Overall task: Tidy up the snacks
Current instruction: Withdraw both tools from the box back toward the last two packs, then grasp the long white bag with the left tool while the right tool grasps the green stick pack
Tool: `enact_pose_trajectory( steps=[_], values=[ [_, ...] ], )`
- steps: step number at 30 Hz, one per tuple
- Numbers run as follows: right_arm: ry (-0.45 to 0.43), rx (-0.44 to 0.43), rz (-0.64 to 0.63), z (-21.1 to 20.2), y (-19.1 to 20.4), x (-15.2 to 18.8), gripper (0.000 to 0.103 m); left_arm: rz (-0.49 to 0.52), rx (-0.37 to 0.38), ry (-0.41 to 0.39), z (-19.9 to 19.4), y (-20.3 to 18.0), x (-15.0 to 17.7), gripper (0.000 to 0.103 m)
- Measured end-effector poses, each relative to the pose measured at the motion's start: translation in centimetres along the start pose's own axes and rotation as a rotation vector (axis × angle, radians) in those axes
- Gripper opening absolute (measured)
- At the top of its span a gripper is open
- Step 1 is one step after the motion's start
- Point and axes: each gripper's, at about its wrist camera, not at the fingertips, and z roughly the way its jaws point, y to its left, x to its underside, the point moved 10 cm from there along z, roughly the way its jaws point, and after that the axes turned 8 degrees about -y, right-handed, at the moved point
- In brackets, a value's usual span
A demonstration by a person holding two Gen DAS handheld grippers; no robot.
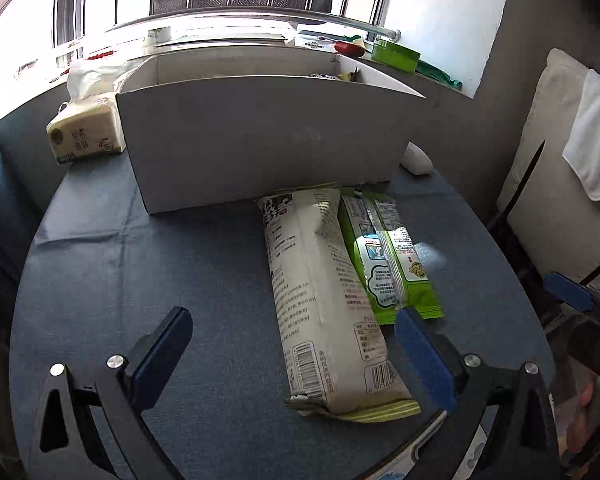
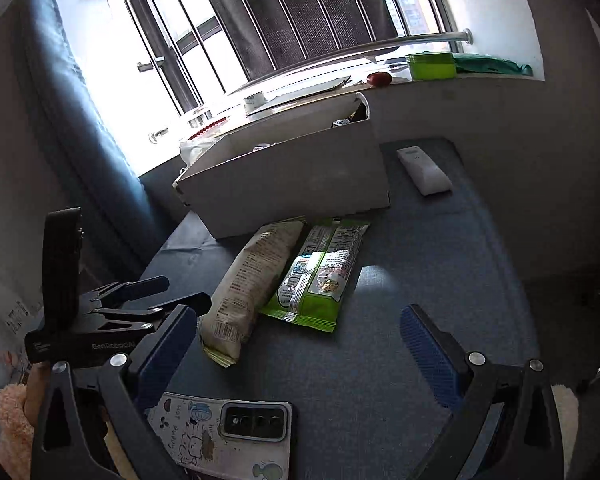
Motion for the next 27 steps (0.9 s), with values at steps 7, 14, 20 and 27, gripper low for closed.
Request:
enact_pose_trajectory(
  steps=[7, 14, 20, 27],
  values=[
    [-0.002, 0.018, -0.005, 0.1, -0.3, 0.2, 0.103, 0.065, -0.089, 0.081, 4.2, 0.1, -0.6, 0.103],
    [0.027, 0.029, 0.0, 1.0, -0.8, 1.0, 0.103, 0.123, -0.038, 0.065, 5.2, 0.0, -0.5, 0.045],
    [0.06, 0.041, -0.002, 2.2, -1.0, 1.6, 0.103, 0.052, 0.016, -0.015, 1.3, 1.8, -0.5, 0.044],
    [0.136, 0.068, -0.029, 6.9, -0.3, 1.7, 0.103, -0.013, 0.014, -0.15, -6.2, 4.6, -0.9, 0.044]
  ],
)
